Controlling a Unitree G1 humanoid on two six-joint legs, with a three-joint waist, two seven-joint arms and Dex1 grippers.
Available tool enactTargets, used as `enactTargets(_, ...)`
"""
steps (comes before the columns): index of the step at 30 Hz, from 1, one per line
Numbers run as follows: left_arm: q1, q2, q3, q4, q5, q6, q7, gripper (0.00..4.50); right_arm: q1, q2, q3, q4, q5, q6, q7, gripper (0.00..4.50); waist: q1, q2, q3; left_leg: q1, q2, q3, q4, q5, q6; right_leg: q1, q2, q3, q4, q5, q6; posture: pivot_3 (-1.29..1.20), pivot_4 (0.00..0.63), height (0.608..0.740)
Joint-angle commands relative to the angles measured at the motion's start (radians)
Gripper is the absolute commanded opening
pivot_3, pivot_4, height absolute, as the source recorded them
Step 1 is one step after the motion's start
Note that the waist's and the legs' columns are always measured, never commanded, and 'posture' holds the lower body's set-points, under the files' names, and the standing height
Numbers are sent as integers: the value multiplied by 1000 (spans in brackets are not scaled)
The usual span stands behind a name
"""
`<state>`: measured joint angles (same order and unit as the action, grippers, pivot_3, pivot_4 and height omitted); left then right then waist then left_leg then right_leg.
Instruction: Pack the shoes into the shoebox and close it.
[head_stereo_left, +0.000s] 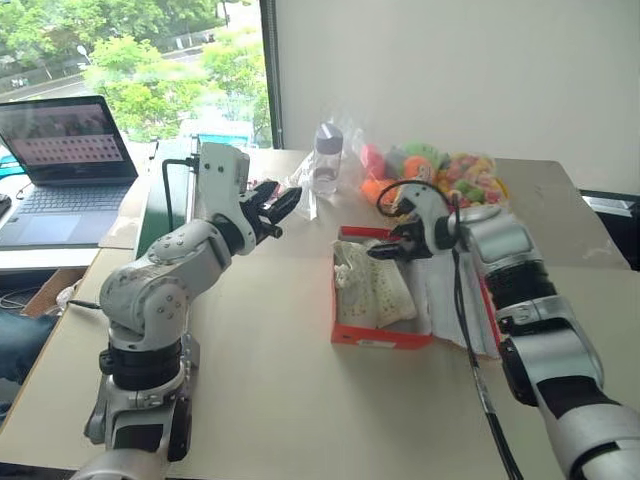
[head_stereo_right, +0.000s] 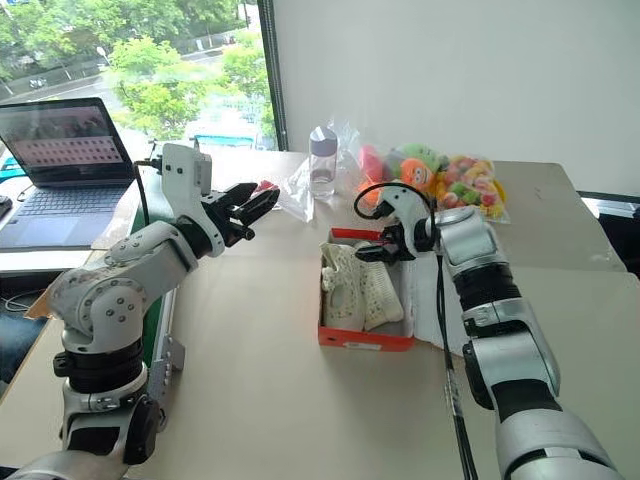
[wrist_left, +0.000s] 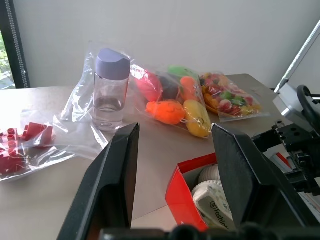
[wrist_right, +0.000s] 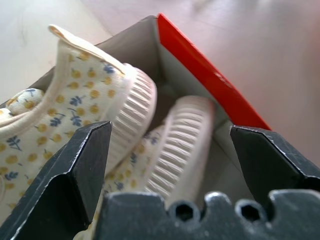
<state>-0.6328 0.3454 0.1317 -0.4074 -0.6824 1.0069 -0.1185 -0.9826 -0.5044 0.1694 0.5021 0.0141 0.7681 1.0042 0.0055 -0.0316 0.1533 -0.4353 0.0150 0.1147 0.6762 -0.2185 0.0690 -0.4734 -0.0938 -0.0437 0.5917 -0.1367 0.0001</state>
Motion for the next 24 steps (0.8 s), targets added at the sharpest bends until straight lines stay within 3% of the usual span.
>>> enactTargets(1,-32,-3,-4,-9,10,-29,-19,2425,8,-37,13,-113,16,22,30,4455,-4,0,0,0,0,0,0,-2,3,0,1,0,0,-1,0,0,150,740)
enactTargets(9,-30,25,-17,3,36,-22,-50,2425,0,-80,-73,-264,149,133,81,4455,-5,0,7,0,0,0,2,-6,8,0,1,0,1,-3,2,0,150,740)
enactTargets(15,-12,75,-46,40,99,-28,-73,2425,-1,-39,-92,-288,197,126,21,2694,-6,0,7,1,0,0,3,-5,7,1,2,0,2,-3,2,0,150,740)
enactTargets(22,0,63,-42,12,112,-8,-74,2425,12,51,-26,-38,138,-78,-39,359,-10,0,8,2,0,0,3,-5,7,2,2,0,2,-3,2,0,150,740)
enactTargets(23,2,63,-41,7,112,-4,-74,2425,7,62,-27,5,136,-100,-45,77,-9,0,8,2,0,0,3,-5,7,2,2,0,2,-3,2,0,150,740)
enactTargets(24,6,67,-39,0,113,0,-73,2425,-3,74,-29,61,130,-129,-54,77,-9,0,8,2,0,0,3,-4,7,2,2,0,2,-3,2,0,150,740)
